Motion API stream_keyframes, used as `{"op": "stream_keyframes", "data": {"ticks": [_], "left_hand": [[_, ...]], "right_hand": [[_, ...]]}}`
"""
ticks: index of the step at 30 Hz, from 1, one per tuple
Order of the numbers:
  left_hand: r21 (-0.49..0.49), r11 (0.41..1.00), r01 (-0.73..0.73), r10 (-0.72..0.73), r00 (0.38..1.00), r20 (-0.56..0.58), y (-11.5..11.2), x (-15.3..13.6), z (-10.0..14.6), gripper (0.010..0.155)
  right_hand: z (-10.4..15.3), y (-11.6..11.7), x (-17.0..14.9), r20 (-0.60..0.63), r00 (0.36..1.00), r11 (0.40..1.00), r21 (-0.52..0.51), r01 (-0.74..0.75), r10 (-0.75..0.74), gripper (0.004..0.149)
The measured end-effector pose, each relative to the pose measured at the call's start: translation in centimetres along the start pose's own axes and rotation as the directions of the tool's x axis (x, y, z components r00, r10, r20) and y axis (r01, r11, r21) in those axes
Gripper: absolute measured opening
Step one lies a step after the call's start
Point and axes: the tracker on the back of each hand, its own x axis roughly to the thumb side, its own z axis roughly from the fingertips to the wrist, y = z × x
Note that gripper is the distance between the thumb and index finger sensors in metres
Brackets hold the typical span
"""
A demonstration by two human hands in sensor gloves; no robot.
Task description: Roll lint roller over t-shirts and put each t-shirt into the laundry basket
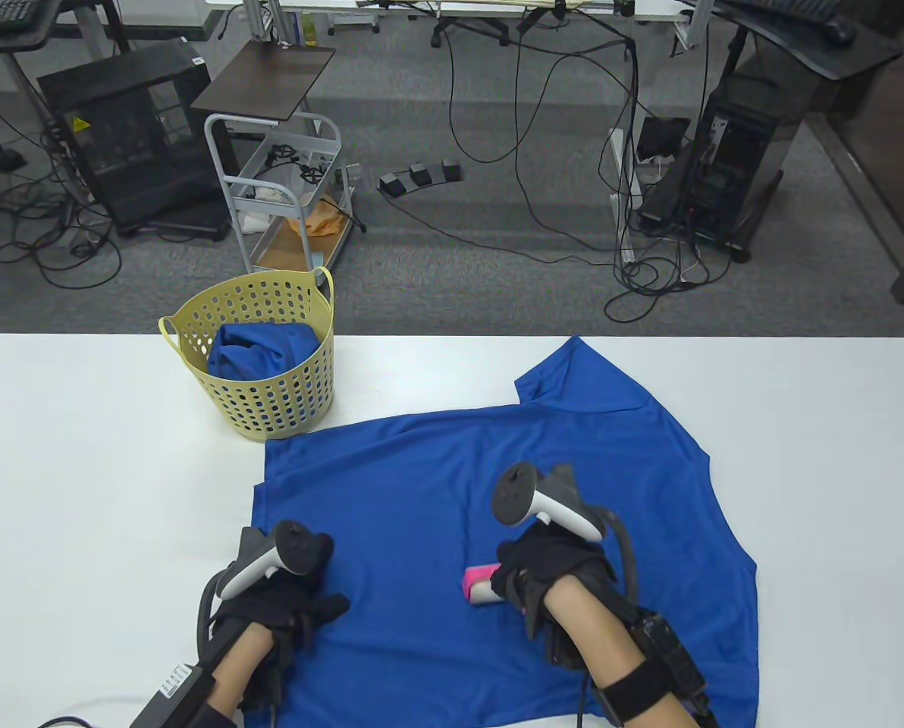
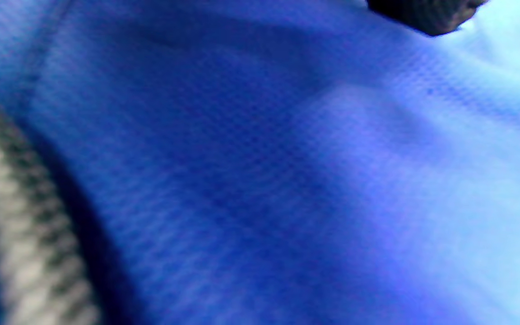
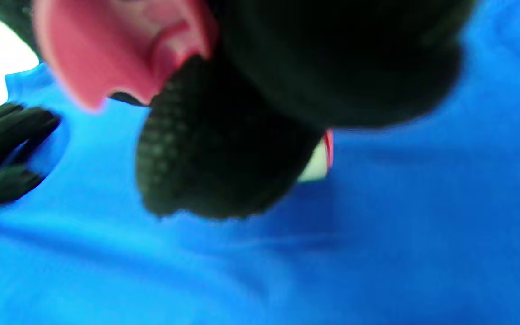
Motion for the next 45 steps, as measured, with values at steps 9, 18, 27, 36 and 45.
{"op": "stream_keyframes", "data": {"ticks": [9, 18, 27, 36, 45], "left_hand": [[0.005, 1.000, 0.011, -0.011, 1.000, -0.001, 0.0, 0.0, 0.0, 0.086], [0.006, 1.000, 0.012, -0.012, 1.000, -0.003, 0.0, 0.0, 0.0, 0.086], [-0.001, 1.000, 0.013, -0.013, 1.000, -0.002, -0.1, 0.0, 0.0, 0.086], [0.000, 1.000, 0.018, -0.018, 1.000, -0.002, -0.1, 0.0, 0.0, 0.086], [0.000, 1.000, 0.025, -0.025, 1.000, -0.003, -0.1, 0.0, 0.0, 0.086]], "right_hand": [[-1.6, 0.2, 2.4, -0.065, 0.998, 0.986, -0.164, -0.009, -0.001, 0.050], [-13.0, -2.8, 3.9, -0.186, 0.976, 0.934, -0.355, 0.043, -0.116, 0.057], [-6.5, -2.2, 3.7, -0.045, 0.997, 0.960, -0.277, 0.042, -0.057, 0.054], [3.0, 3.9, 4.3, 0.100, 0.988, 0.992, -0.064, -0.111, 0.117, 0.051], [-5.0, -0.4, 4.3, -0.029, 0.996, 0.964, -0.257, 0.070, -0.080, 0.051]]}}
